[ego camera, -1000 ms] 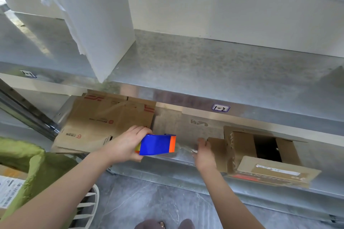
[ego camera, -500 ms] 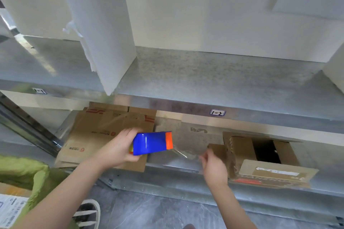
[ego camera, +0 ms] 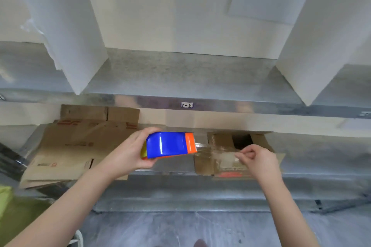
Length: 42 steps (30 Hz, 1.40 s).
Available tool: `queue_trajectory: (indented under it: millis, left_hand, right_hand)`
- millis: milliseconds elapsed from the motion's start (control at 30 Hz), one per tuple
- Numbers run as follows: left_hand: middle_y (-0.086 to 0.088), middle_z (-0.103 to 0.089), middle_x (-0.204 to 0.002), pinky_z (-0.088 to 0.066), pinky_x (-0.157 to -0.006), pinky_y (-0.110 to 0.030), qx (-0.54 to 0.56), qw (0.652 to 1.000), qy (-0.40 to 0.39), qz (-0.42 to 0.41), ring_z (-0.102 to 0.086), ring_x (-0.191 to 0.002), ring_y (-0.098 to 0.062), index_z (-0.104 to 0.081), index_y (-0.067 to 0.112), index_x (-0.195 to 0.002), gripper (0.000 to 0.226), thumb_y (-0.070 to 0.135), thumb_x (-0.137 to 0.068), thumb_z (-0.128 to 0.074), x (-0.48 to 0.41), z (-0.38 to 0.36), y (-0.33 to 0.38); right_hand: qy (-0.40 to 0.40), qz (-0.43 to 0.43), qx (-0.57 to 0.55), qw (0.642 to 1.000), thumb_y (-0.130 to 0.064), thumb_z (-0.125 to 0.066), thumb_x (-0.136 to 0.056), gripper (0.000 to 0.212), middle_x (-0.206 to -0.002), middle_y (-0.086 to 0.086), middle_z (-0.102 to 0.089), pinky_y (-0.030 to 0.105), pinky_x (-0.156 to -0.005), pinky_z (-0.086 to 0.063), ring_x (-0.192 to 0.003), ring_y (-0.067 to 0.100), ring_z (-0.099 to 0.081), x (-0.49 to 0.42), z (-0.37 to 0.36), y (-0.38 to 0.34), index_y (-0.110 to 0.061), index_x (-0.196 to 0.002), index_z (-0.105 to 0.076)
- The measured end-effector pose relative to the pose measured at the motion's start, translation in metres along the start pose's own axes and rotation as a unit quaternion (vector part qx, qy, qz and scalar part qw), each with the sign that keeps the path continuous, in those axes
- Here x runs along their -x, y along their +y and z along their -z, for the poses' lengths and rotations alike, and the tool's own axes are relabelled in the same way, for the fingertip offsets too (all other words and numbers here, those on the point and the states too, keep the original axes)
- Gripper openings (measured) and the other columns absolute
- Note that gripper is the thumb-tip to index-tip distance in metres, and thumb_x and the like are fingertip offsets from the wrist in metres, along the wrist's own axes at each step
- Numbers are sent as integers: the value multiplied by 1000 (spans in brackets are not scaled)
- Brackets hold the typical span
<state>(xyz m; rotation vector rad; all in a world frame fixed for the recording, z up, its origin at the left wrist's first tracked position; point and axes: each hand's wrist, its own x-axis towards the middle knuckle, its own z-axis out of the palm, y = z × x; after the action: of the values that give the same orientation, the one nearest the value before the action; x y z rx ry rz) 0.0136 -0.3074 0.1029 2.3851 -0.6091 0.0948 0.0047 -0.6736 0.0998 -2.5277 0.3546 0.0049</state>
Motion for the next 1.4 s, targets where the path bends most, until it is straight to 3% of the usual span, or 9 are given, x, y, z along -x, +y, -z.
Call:
queue_trajectory:
  millis: [333, 667, 867, 967, 1067, 1133, 1233, 1300, 1400]
  left_hand:
    - [39, -35, -127, -26, -97, -2, -4, 1000, -20, -8, -36, -116, 16, -18, 65, -127, 92, 28, -71, -81, -42, -78, 69]
    - [34, -38, -125, -28, -94, -4, -40, 998, -6, 52, -43, -109, 1, -24, 56, -130, 86, 28, -71, -80, -59, -119, 83]
    - [27, -44, -121, -29, -92, -4, -51, 997, -8, 62, -44, -106, 1, -24, 56, -130, 86, 28, -70, -79, -64, -117, 77]
    - [32, -40, -121, -29, -91, -4, -57, 997, -8, 59, -42, -107, 8, -19, 63, -129, 85, 34, -70, -74, -70, -117, 78]
    - [32, -41, -121, -30, -91, -5, -51, 997, -10, 59, -45, -104, 3, -18, 63, -129, 82, 39, -69, -69, -75, -119, 76]
    - [31, -42, -120, -29, -91, -3, -52, 997, -15, 57, -45, -103, 2, -22, 59, -129, 76, 42, -69, -66, -77, -122, 76]
    - [18, -50, -121, -31, -90, -4, -59, 996, -30, 57, -47, -105, -3, -30, 43, -133, 72, 46, -70, -65, -84, -123, 77]
    - [13, -52, -123, -31, -89, -5, -64, 996, -39, 48, -48, -105, -5, -36, 35, -134, 72, 39, -71, -71, -93, -122, 77]
    - [16, -49, -120, -33, -86, -8, -62, 994, -53, 67, -45, -106, -6, -40, 32, -134, 71, 26, -72, -76, -110, -117, 80]
  right_hand:
    - [-7, 27, -126, 992, -27, -74, -85, 15, -91, -5, -68, 25, -75, -45, -87, 9, -63, -38, 42, 109, -20, -79, -61]
    - [-106, 68, -115, 985, -31, -66, -91, 16, -85, -1, -68, 25, -69, -39, -83, 15, -61, -98, 20, 146, -21, -84, -55]
    - [-100, 192, -91, 972, -21, -67, -90, 16, -143, -12, -31, 21, -91, -36, -121, -26, -29, -117, 21, 156, -15, -79, -57]
    - [-135, 188, -99, 968, -21, -65, -91, 18, -155, -24, -12, 22, -72, -49, -111, 5, -60, -126, 24, 155, -15, -79, -53]
    - [-158, 168, -92, 969, -22, -64, -92, 18, -144, -23, -32, 16, -68, -50, -107, 11, -61, -131, 24, 152, -14, -81, -53]
    - [-152, 154, -71, 974, -23, -64, -92, 18, -120, -4, -57, 19, -70, -47, -97, 15, -61, -131, 22, 155, -19, -79, -51]
    - [-154, 92, -148, 973, -18, -63, -92, 18, -90, 10, -65, 30, -75, -53, -82, 20, -68, -124, 15, 164, -19, -79, -52]
    - [-162, 45, -220, 961, -15, -61, -94, 16, -94, 6, -66, 41, -86, -57, -86, 21, -72, -121, 9, 170, -18, -81, -51]
    - [-167, 8, -264, 950, -12, -58, -96, 15, -108, 12, -64, 30, -79, -58, -90, 24, -71, -122, 9, 166, -15, -84, -49]
